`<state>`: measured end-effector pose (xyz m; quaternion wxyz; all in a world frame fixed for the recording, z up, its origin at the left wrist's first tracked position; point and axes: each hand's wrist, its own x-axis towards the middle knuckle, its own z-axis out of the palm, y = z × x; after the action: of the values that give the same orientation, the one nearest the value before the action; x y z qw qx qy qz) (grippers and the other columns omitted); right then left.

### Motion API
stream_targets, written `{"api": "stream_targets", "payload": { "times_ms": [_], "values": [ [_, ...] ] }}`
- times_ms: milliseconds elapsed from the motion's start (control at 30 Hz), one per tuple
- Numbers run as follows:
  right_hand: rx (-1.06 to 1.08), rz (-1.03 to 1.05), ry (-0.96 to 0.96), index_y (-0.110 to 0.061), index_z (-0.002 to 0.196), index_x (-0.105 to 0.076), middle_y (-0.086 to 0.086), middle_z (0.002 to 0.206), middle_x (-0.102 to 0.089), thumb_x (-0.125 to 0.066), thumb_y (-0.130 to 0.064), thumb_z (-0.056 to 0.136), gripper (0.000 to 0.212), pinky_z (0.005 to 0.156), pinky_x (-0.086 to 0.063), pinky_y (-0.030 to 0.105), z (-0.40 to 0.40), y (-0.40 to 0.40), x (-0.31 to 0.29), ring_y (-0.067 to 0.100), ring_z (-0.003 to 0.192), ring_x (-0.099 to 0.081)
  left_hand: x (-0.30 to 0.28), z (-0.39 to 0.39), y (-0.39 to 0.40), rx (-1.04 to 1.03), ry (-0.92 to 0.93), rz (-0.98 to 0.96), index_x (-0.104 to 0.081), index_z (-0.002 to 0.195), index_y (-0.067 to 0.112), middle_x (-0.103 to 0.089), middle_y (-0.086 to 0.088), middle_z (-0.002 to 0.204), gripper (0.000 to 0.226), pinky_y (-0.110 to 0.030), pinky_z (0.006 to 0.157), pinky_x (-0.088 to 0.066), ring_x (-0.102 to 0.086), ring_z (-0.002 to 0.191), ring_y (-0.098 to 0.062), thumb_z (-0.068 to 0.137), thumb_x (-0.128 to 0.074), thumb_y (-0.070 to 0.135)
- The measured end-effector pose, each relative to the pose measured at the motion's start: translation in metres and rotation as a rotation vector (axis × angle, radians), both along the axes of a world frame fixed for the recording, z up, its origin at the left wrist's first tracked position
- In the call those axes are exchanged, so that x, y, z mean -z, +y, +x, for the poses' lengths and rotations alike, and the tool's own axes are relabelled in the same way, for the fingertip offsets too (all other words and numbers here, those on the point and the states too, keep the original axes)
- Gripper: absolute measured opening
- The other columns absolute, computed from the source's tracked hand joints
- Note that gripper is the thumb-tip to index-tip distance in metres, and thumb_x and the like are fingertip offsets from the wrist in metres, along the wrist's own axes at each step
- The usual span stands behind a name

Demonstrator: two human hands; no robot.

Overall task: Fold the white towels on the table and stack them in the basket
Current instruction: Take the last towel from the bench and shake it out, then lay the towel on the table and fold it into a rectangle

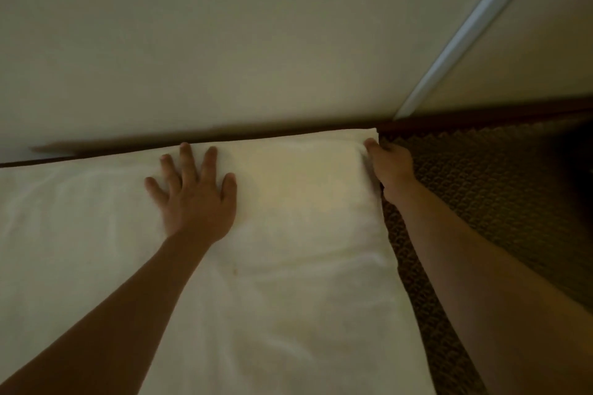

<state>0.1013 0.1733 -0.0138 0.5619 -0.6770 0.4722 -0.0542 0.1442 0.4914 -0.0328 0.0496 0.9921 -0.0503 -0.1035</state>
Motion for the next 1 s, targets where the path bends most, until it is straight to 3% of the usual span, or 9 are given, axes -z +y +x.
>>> {"api": "stream_targets", "payload": {
  "times_ms": [67, 167, 400, 500, 567, 733, 833, 900, 1000],
  "values": [
    [-0.007, -0.116, -0.057, -0.013, 0.071, -0.062, 0.0, 0.069, -0.055, -0.064, -0.024, 0.098, 0.029, 0.064, -0.041, 0.026, 0.003, -0.007, 0.005, 0.009, 0.063, -0.047, -0.001, -0.001, -0.001, -0.005, -0.003, 0.012, 0.002, 0.161, 0.038, 0.014, -0.002, 0.171, 0.068, -0.064, 0.122, 0.004, 0.012, 0.156, -0.035, 0.1, -0.012, 0.064],
    [-0.007, -0.258, -0.102, -0.009, 0.071, -0.06, 0.001, 0.062, -0.049, -0.06, -0.018, 0.098, 0.028, 0.06, -0.034, 0.027, 0.012, -0.017, 0.005, 0.011, 0.057, -0.042, -0.001, 0.0, -0.002, -0.01, -0.011, 0.009, 0.0, 0.162, 0.039, 0.013, -0.001, 0.171, 0.068, -0.064, 0.122, 0.004, 0.011, 0.156, -0.033, 0.1, -0.015, 0.064],
    [-0.011, -0.417, -0.026, -0.004, 0.082, -0.067, 0.017, 0.085, -0.065, -0.052, -0.015, 0.101, 0.026, 0.071, -0.035, 0.028, 0.027, -0.022, 0.01, 0.032, 0.085, -0.058, 0.0, 0.008, -0.008, -0.004, -0.023, 0.005, -0.005, 0.16, 0.042, 0.006, 0.001, 0.172, 0.07, -0.063, 0.122, 0.002, 0.006, 0.157, -0.032, 0.096, -0.01, 0.068],
    [-0.056, -0.491, -0.03, -0.006, 0.102, -0.071, 0.019, 0.108, -0.07, -0.049, -0.013, 0.101, 0.023, 0.084, -0.045, 0.035, 0.027, -0.021, 0.012, 0.038, 0.107, -0.061, -0.003, 0.01, -0.009, -0.005, 0.013, 0.007, -0.003, 0.161, 0.041, 0.009, 0.001, 0.171, 0.067, -0.064, 0.122, 0.003, 0.009, 0.157, -0.032, 0.099, -0.015, 0.065],
    [-0.097, -0.59, -0.005, -0.012, 0.119, -0.07, 0.018, 0.124, -0.063, -0.049, -0.015, 0.1, 0.028, 0.096, -0.046, 0.044, 0.027, -0.022, 0.011, 0.04, 0.116, -0.057, -0.008, 0.013, -0.015, -0.012, 0.053, 0.003, -0.002, 0.162, 0.039, 0.011, 0.0, 0.171, 0.068, -0.064, 0.122, 0.003, 0.01, 0.156, -0.033, 0.101, -0.021, 0.063],
    [-0.135, -0.85, 0.194, -0.013, 0.131, -0.05, 0.019, 0.139, -0.043, -0.057, -0.019, 0.094, 0.038, 0.097, -0.041, 0.054, 0.019, 0.004, -0.003, 0.043, 0.126, -0.045, -0.011, 0.011, -0.023, -0.017, 0.088, -0.002, 0.0, 0.163, 0.035, 0.017, -0.003, 0.17, 0.07, -0.064, 0.122, 0.006, 0.014, 0.155, -0.037, 0.101, -0.021, 0.062],
    [-0.466, -0.95, 0.08, -0.021, 0.139, -0.049, 0.015, 0.153, -0.039, -0.057, -0.027, 0.093, 0.047, 0.104, -0.036, 0.058, 0.006, 0.068, -0.01, 0.038, 0.138, -0.038, -0.011, -0.001, -0.021, 0.059, 0.047, -0.019, -0.001, 0.163, 0.034, 0.015, -0.003, 0.171, 0.069, -0.062, 0.123, 0.006, 0.014, 0.156, -0.034, 0.102, -0.016, 0.061],
    [-0.774, -0.911, 0.123, -0.027, 0.155, -0.035, 0.011, 0.167, -0.02, -0.043, -0.042, 0.1, 0.058, 0.118, -0.018, 0.062, -0.005, 0.113, 0.002, 0.036, 0.154, -0.016, -0.012, -0.013, -0.015, 0.124, 0.037, -0.02, 0.001, 0.163, 0.037, 0.016, -0.001, 0.17, 0.071, -0.059, 0.124, 0.007, 0.015, 0.156, -0.029, 0.098, -0.006, 0.065],
    [-0.889, -0.938, 0.237, -0.03, 0.163, -0.01, 0.003, 0.172, 0.004, -0.021, -0.055, 0.102, 0.067, 0.123, 0.003, 0.061, -0.014, 0.135, 0.017, 0.032, 0.157, 0.008, -0.013, -0.013, 0.021, 0.111, 0.04, -0.019, -0.001, 0.162, 0.04, 0.013, 0.003, 0.171, 0.077, -0.058, 0.124, 0.006, 0.011, 0.157, -0.027, 0.091, 0.001, 0.071]
  ]
}}
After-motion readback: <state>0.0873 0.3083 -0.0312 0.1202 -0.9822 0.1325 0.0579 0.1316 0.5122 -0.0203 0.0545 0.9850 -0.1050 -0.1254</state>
